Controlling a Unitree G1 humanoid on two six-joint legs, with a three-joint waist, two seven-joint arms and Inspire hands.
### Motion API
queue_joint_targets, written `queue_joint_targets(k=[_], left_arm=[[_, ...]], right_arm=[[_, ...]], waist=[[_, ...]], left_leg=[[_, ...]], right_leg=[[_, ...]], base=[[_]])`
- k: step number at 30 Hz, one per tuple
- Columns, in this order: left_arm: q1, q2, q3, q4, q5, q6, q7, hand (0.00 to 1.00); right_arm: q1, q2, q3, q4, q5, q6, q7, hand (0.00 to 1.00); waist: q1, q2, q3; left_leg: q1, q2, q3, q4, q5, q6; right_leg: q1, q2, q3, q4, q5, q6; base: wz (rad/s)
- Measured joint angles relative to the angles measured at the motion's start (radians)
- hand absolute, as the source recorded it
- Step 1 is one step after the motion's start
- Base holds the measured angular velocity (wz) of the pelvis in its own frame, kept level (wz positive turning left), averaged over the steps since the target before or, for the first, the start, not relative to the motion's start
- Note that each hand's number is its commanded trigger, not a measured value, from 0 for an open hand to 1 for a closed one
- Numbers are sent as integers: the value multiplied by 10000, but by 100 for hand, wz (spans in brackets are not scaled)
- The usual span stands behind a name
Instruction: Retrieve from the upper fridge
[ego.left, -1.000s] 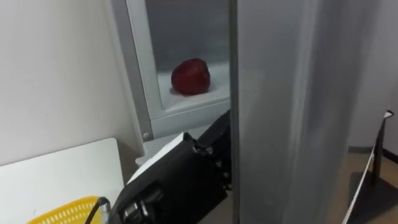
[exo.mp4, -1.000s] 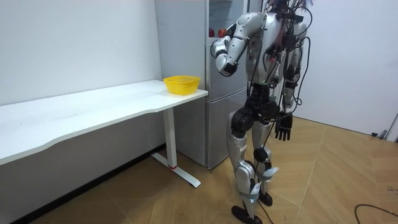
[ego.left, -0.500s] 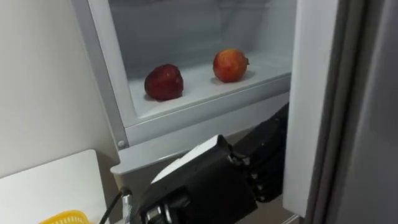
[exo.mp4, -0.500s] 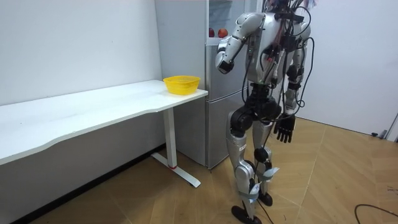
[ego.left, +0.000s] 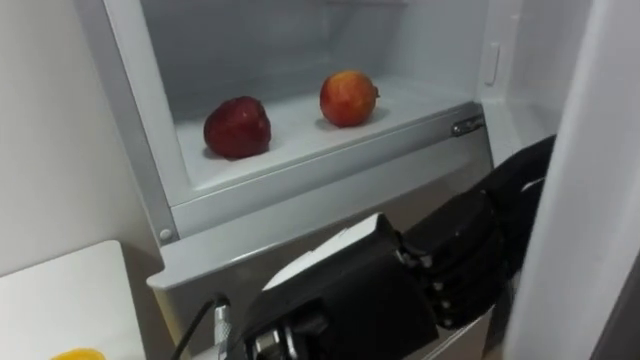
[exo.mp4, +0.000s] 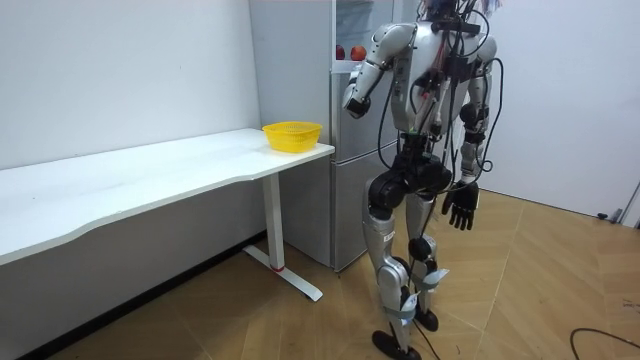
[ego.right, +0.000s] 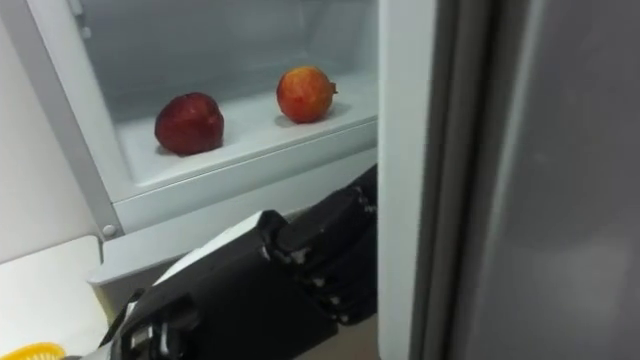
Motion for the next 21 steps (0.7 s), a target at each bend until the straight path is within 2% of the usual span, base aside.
queue_joint_targets(k=[7, 21], left_arm=[[-44, -33, -114, 10, 1, 14, 53, 0], [-333, -41, -748, 45, 12, 6, 347, 0]], right_arm=[[4, -3, -5, -70, 68, 63, 162, 0], [-146, -58, -98, 157, 538, 57, 362, 0]], waist=[[-78, 38, -8], [-601, 202, -25]], left_leg=[[42, -58, 88, 2, 0, 0], [70, 9, 109, 13, 0, 0]], right_leg=[[-12, 22, 122, -1, 1, 2], [11, 26, 141, 4, 1, 1]], base=[[-6], [0]])
